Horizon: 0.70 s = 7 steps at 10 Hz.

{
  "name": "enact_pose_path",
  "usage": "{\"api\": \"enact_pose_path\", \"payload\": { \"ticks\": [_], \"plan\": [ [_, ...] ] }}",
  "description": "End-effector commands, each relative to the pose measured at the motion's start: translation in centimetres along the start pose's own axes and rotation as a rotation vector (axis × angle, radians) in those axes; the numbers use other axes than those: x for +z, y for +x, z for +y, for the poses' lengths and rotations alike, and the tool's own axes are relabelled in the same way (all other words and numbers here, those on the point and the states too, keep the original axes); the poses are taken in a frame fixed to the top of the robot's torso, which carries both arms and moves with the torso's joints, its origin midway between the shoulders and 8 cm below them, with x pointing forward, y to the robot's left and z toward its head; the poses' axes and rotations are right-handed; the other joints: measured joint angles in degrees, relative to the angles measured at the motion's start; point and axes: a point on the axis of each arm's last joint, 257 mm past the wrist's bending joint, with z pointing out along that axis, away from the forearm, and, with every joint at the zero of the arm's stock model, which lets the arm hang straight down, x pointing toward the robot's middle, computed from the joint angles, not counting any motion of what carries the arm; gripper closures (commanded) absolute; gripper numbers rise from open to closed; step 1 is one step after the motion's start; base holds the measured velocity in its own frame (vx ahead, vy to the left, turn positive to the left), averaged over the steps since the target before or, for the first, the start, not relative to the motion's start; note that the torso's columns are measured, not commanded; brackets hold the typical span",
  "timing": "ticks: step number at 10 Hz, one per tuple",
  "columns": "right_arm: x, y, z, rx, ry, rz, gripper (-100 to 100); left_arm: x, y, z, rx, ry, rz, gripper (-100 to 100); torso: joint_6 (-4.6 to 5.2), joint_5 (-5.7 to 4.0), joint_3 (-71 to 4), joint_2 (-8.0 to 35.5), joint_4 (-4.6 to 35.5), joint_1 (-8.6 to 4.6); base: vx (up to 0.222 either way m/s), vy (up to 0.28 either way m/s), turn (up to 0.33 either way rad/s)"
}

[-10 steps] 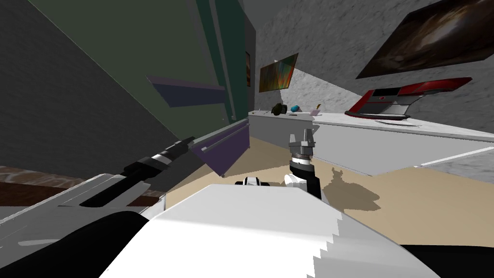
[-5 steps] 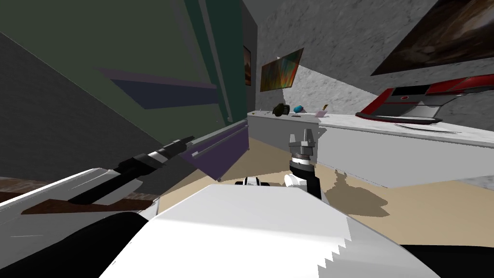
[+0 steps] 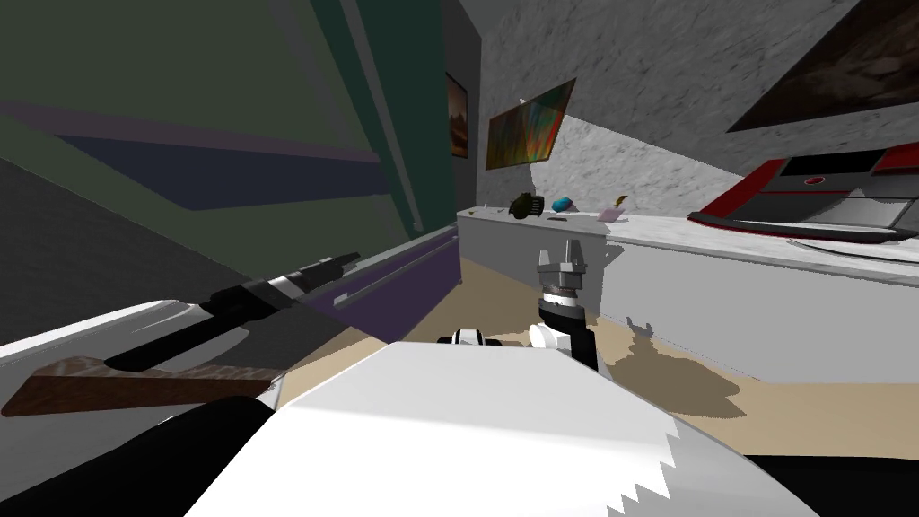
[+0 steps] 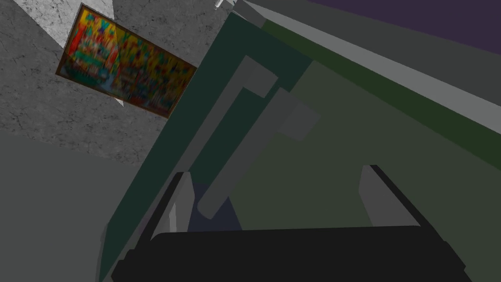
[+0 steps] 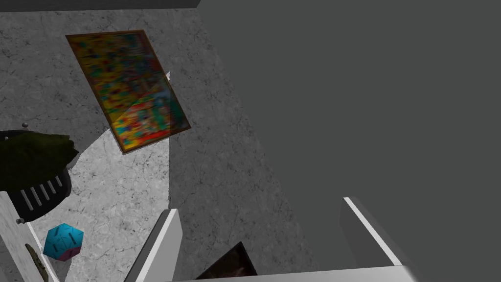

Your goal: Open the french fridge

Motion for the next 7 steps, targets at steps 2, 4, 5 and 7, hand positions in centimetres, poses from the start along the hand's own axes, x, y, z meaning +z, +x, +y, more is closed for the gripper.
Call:
{"api": "enact_pose_path", "payload": {
  "ticks": [2, 4, 5, 7],
  "plan": [
    [0.0, 0.0, 0.0, 0.0, 0.0, 0.0, 0, 0.01, -0.62, 0.6, 0.022, -0.001, 0.065, -100, -0.01, -0.03, 0.1, 0.1, 0.0, -0.08, 0.166, -0.138, 0.057],
    [0.0, 0.0, 0.0, 0.0, 0.0, 0.0, 0, 0.06, -0.85, 0.8, 0.03, -0.002, 0.094, -100, 0.0, -0.02, 0.0, 0.1, 0.0, -0.05, 0.139, -0.127, 0.051],
    [0.0, 0.0, 0.0, 0.0, 0.0, 0.0, 0, 0.14, -0.95, 0.82, 0.036, 0.0, 0.117, -100, 0.0, 0.0, 0.1, 0.1, 0.0, 0.0, 0.17, -0.098, 0.055],
    [0.0, 0.0, 0.0, 0.0, 0.0, 0.0, 0, 0.19, -0.96, 0.79, 0.039, 0.0, 0.12, -100, 0.01, 0.0, 0.0, 0.0, 0.0, -0.04, 0.1, -0.085, 0.025]
  ]
}}
